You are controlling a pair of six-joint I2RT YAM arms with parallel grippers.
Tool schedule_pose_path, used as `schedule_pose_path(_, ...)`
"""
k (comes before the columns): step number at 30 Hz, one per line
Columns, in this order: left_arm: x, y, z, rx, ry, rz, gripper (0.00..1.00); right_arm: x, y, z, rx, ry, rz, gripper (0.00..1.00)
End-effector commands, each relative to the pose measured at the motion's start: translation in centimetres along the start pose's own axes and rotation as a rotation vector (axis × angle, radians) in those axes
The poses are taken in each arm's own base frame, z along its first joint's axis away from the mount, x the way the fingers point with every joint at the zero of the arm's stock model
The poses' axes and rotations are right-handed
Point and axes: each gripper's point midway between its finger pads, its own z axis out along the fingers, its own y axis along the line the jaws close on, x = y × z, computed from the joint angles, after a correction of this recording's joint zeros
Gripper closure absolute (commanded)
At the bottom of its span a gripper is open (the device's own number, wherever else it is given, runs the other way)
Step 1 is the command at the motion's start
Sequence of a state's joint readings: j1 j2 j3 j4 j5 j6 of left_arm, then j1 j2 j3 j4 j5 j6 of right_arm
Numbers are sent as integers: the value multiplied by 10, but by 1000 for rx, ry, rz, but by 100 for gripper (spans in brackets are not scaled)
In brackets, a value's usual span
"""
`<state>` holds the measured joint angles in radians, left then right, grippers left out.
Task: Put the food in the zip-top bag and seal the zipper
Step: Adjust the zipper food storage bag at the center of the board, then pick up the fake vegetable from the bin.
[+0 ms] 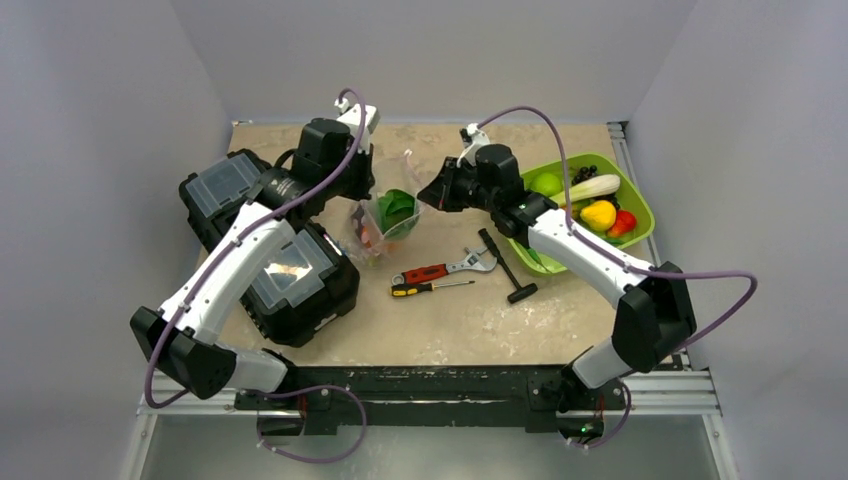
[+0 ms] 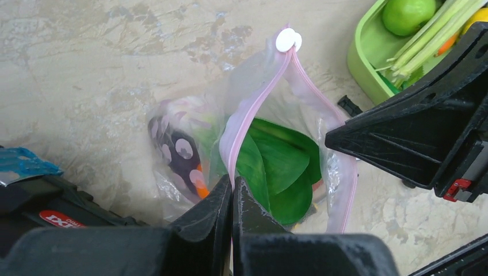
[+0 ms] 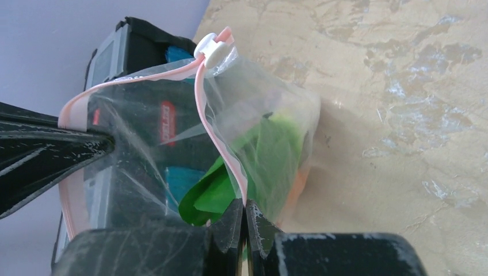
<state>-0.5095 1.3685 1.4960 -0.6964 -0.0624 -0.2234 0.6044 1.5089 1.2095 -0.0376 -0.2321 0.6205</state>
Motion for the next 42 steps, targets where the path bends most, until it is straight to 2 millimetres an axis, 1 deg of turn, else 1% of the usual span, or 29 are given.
schedule_pose_path(1, -28, 15, -6, -61, -83, 51, 100, -28, 33, -4, -91, -51, -42, 100)
schedule_pose_path(4, -30, 15, -1, -44, -115, 80, 100, -40, 42, -15, -97, -73, -80, 100)
schedule_pose_path(6, -24, 8, 2, 5, -114, 61, 100, -44, 42, -23, -76, -89, -85, 100)
schedule_pose_path(7, -23, 1, 2, 49, -113, 43, 100, -45, 39, -27, -57, -94, -90, 93)
schedule_pose_path(9, -22, -17, 3, 150, -114, 23, 100, -45, 27, -31, 12, -96, -105, 78)
schedule_pose_path(10, -21, -23, 5, 178, -106, 8, 100, -45, 21, -33, 43, -92, -121, 70)
schedule_pose_path(12, -14, -28, 8, 204, -73, -20, 100, -44, 7, -37, 120, -90, -149, 58)
schedule_pose_path(13, -10, -29, 11, 208, -56, -33, 100, -47, 1, -42, 158, -102, -161, 53)
schedule_pose_path(15, -5, -31, 17, 214, -29, -52, 100, -55, -12, -56, 238, -135, -186, 44)
schedule_pose_path(17, -1, -31, 20, 211, -8, -55, 100, -72, -32, -77, 353, -227, -201, 38)
schedule_pose_path(19, -1, -27, 20, 187, -2, -51, 100, -83, -60, -99, 471, -304, -170, 34)
schedule_pose_path(21, -2, -26, 20, 186, -1, -48, 100, -90, -92, -123, 584, -383, -97, 28)
schedule_pose_path(22, -1, -28, 20, 192, 2, -49, 100, -90, -109, -132, 627, -414, -56, 26)
schedule_pose_path(24, 1, -30, 20, 204, 10, -49, 100, -85, -141, -144, 693, -448, 27, 23)
schedule_pose_path(26, 2, -32, 19, 212, 13, -50, 100, -75, -172, -151, 757, -453, 105, 21)
schedule_pose_path(28, 2, -34, 18, 223, 19, -47, 100, -63, -199, -154, 792, -431, 183, 20)
schedule_pose_path(29, 3, -35, 18, 224, 22, -45, 100, -54, -210, -150, 780, -395, 221, 21)
schedule_pose_path(31, 4, -34, 17, 219, 24, -37, 100, -30, -221, -136, 727, -288, 277, 22)
schedule_pose_path(32, 5, -33, 16, 215, 25, -34, 100, -17, -225, -130, 710, -229, 284, 25)
schedule_pose_path(34, 4, -33, 16, 215, 24, -32, 100, 1, -224, -123, 673, -142, 262, 30)
schedule_pose_path(36, 4, -33, 15, 219, 25, -32, 100, 23, -226, -123, 654, -104, 276, 31)
schedule_pose_path(37, 4, -34, 14, 221, 24, -30, 100, 29, -226, -125, 649, -94, 275, 31)
schedule_pose_path(40, 4, -33, 14, 219, 23, -29, 100, 45, -227, -133, 662, -52, 265, 31)
schedule_pose_path(42, 4, -34, 13, 225, 25, -28, 100, 51, -232, -139, 680, -32, 260, 30)
